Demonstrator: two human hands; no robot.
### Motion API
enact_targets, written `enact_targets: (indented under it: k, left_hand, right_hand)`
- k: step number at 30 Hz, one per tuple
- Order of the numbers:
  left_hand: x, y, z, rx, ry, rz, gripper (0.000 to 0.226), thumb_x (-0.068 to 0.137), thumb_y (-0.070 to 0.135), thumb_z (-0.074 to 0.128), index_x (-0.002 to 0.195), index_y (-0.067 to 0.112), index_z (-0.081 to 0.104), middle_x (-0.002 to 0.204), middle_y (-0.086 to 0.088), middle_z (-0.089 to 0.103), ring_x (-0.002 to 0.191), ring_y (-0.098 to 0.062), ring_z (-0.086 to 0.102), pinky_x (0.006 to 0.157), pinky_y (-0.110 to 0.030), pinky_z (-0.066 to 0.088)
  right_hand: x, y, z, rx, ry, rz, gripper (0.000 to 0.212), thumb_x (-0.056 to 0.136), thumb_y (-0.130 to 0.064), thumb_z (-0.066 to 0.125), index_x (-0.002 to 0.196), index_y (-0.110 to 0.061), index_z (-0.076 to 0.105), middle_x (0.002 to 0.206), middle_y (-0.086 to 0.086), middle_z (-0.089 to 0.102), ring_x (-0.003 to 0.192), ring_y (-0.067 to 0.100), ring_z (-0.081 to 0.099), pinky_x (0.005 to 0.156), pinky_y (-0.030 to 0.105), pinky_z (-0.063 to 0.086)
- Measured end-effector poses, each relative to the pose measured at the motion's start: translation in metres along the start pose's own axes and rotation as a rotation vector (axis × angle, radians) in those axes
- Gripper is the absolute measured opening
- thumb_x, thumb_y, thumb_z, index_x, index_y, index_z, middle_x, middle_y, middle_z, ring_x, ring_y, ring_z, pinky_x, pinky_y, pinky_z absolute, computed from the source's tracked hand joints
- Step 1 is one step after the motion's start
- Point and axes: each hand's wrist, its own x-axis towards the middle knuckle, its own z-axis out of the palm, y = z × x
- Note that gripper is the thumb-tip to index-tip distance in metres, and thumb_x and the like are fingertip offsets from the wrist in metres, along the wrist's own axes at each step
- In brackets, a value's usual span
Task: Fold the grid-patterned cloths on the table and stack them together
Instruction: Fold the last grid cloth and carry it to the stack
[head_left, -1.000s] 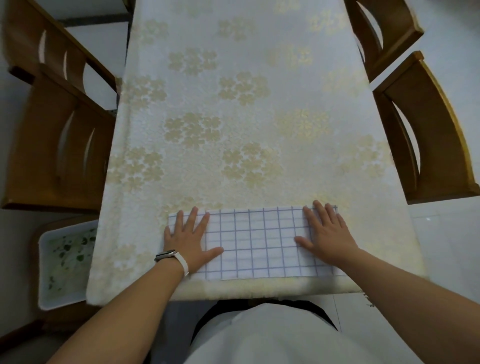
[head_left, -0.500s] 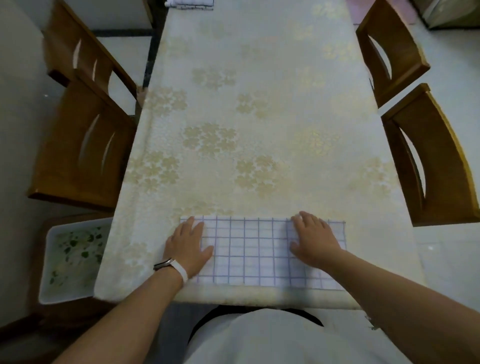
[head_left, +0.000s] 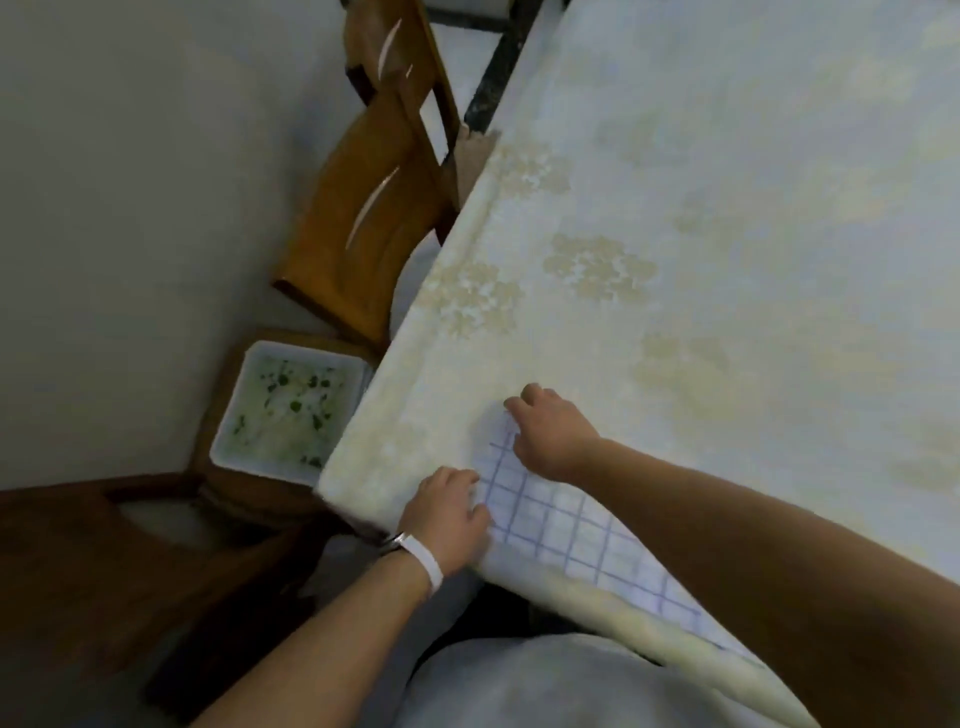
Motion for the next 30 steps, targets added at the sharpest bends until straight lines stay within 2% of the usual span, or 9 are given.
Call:
enact_targets:
  k: [7,14,16,17,19,21,24,27,30]
  left_hand:
    - [0.007,-0.014,0.009,0.001,0.01,0.038,0.035,0.085,0.033,0.057,0.117,0.021,0.06,0.118,-0.004,0.051,0.112,-0.026,0.046,0.092,-0.036,0.044]
    - [0.022,-0.01,0.004,-0.163,0.002,-0.012,0.062,0.086,0.038,0.059,0.141,0.021,0.034,0.133,-0.004,0.043,0.122,-0.026,0.043,0.1,-0.039,0.041]
    - [0.028,-0.005,0.001,-0.214,-0.02,-0.042,0.061,0.088,0.04,0.059,0.141,0.021,0.035,0.133,-0.003,0.043,0.121,-0.024,0.046,0.099,-0.038,0.042]
    - [0.032,-0.003,-0.001,-0.225,-0.034,-0.048,0.054,0.088,0.041,0.059,0.135,0.02,0.043,0.128,-0.003,0.047,0.117,-0.024,0.05,0.096,-0.037,0.044]
    - [0.037,0.0,-0.003,-0.223,-0.06,-0.033,0.028,0.088,0.041,0.057,0.106,0.019,0.058,0.105,-0.002,0.057,0.096,-0.024,0.058,0.081,-0.033,0.048]
    - [0.036,0.003,-0.006,-0.239,-0.076,0.0,0.025,0.089,0.037,0.055,0.078,0.015,0.051,0.077,-0.002,0.055,0.071,-0.022,0.055,0.062,-0.033,0.042]
    - [0.033,0.006,-0.009,-0.264,-0.056,0.054,0.027,0.088,0.033,0.052,0.072,0.011,0.048,0.068,-0.006,0.054,0.064,-0.026,0.053,0.058,-0.037,0.043]
    - [0.023,0.013,-0.014,-0.312,-0.019,0.094,0.024,0.089,0.031,0.052,0.071,0.015,0.052,0.066,-0.003,0.057,0.065,-0.025,0.056,0.056,-0.036,0.045]
    - [0.013,0.025,-0.019,-0.31,0.043,0.155,0.024,0.088,0.026,0.055,0.066,0.018,0.049,0.063,0.0,0.051,0.061,-0.021,0.05,0.056,-0.034,0.041]
  right_hand:
    - [0.036,-0.014,-0.001,-0.094,-0.04,0.007,0.025,0.084,-0.012,0.05,0.108,-0.008,0.055,0.114,0.015,0.047,0.105,0.035,0.047,0.079,0.037,0.04]
    - [0.032,-0.019,-0.012,0.059,-0.123,-0.002,0.004,0.085,-0.012,0.047,0.088,-0.015,0.047,0.096,0.01,0.051,0.085,0.029,0.049,0.069,0.032,0.034]
    - [0.028,-0.018,-0.021,0.119,-0.146,0.0,0.009,0.085,-0.011,0.048,0.088,-0.018,0.044,0.09,0.006,0.053,0.083,0.029,0.051,0.067,0.031,0.034]
    - [0.026,-0.016,-0.026,0.141,-0.138,-0.003,0.012,0.085,-0.01,0.048,0.092,-0.019,0.045,0.092,0.005,0.055,0.083,0.028,0.051,0.067,0.031,0.034]
    - [0.02,-0.013,-0.037,0.172,-0.104,0.001,0.026,0.086,-0.008,0.048,0.11,-0.018,0.05,0.102,0.005,0.058,0.087,0.023,0.049,0.072,0.028,0.034]
    - [0.015,-0.008,-0.047,0.174,-0.086,0.022,0.04,0.086,-0.007,0.048,0.125,-0.018,0.051,0.111,0.005,0.06,0.096,0.023,0.053,0.076,0.027,0.036]
    - [0.006,0.001,-0.056,0.088,-0.073,0.002,0.036,0.086,-0.009,0.05,0.118,-0.018,0.061,0.117,0.005,0.061,0.107,0.024,0.057,0.078,0.025,0.037]
    - [-0.01,0.008,-0.065,0.023,-0.054,-0.031,0.024,0.084,-0.011,0.053,0.103,-0.018,0.066,0.109,0.004,0.061,0.101,0.026,0.059,0.072,0.026,0.037]
    - [-0.028,0.014,-0.072,-0.051,-0.011,-0.073,0.021,0.084,-0.013,0.053,0.101,-0.018,0.064,0.107,0.004,0.061,0.098,0.027,0.059,0.069,0.027,0.036]
